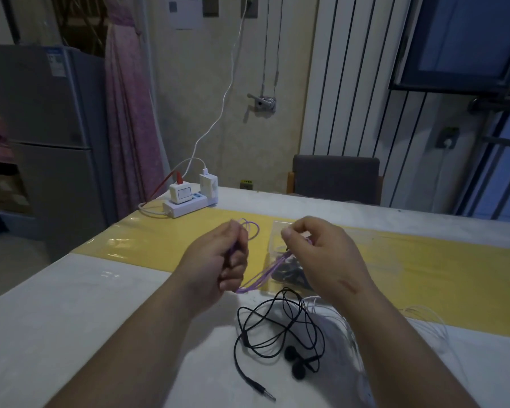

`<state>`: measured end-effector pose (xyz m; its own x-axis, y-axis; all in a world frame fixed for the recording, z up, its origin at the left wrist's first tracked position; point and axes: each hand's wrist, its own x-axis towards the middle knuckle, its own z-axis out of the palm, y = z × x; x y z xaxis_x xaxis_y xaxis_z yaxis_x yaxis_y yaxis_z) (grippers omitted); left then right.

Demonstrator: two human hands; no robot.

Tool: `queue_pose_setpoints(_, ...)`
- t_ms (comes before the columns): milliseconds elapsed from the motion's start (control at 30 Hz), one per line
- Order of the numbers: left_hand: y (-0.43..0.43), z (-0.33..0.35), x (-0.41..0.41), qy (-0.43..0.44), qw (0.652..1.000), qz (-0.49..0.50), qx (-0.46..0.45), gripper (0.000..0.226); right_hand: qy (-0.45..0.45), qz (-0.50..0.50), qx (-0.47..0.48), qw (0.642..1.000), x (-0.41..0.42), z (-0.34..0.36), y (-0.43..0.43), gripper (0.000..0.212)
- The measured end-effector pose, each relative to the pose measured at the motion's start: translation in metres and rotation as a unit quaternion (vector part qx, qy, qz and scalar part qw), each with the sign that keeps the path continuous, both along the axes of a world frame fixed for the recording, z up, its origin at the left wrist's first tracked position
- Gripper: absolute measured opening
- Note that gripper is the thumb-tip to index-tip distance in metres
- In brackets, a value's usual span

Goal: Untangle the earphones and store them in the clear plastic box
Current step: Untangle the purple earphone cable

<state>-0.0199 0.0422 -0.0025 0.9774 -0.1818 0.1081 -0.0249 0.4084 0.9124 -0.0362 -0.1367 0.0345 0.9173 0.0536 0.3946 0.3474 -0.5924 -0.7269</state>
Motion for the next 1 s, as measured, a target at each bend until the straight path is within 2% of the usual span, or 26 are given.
queue_pose_setpoints(67, -0.003, -0.001, -0.001, -0.008, 0.999, -0.019, 0.026, 0.03, 0.024, 0.018, 0.04, 0.999, 0.0, -0.002, 0.001, 0.006)
queue_pose_setpoints(100, -0.003, -0.002, -0.001, -0.011, 0.999, -0.022, 0.033, 0.031, 0.033, 0.032, 0.051, 0.998, 0.001, -0.004, 0.002, 0.006)
queue_pose_setpoints(267, -0.004, -0.003, -0.004, -0.02, 0.997, -0.056, 0.048, 0.036, 0.042, 0.074, 0.057, 0.995, 0.006, -0.013, 0.005, 0.019)
queue_pose_setpoints(500, -0.002, 0.0, -0.008, -0.023, 0.99, -0.119, 0.068, 0.038, 0.043, 0.088, 0.067, 0.993, 0.005, -0.01, 0.009, 0.008)
queue_pose_setpoints(567, -0.001, 0.001, -0.008, -0.033, 0.991, -0.118, 0.046, 0.035, 0.076, 0.083, 0.129, 0.985, 0.005, -0.009, 0.009, 0.016)
queue_pose_setpoints(633, -0.001, 0.002, -0.007, -0.06, 0.992, -0.105, 0.028, 0.022, 0.139, 0.111, 0.248, 0.952, 0.003, -0.006, 0.009, 0.021)
queue_pose_setpoints(700, -0.001, 0.003, -0.006, -0.084, 0.993, -0.078, 0.018, 0.012, 0.193, 0.152, 0.354, 0.902, 0.0, 0.0, 0.008, 0.02)
queue_pose_setpoints(767, -0.002, 0.002, -0.004, -0.097, 0.994, -0.046, -0.01, 0.008, 0.23, 0.182, 0.424, 0.857, -0.001, 0.002, 0.007, 0.022)
queue_pose_setpoints(867, -0.004, 0.0, 0.0, -0.108, 0.993, 0.0, -0.043, 0.002, 0.266, 0.199, 0.466, 0.82, -0.001, 0.001, 0.008, 0.022)
queue_pose_setpoints(933, -0.002, 0.0, 0.002, -0.125, 0.991, 0.05, -0.014, 0.003, 0.28, 0.209, 0.484, 0.802, -0.002, 0.001, 0.008, 0.021)
queue_pose_setpoints(1000, 0.0, 0.002, 0.002, -0.13, 0.988, 0.079, 0.015, 0.008, 0.285, 0.213, 0.496, 0.792, -0.002, 0.002, 0.005, 0.028)
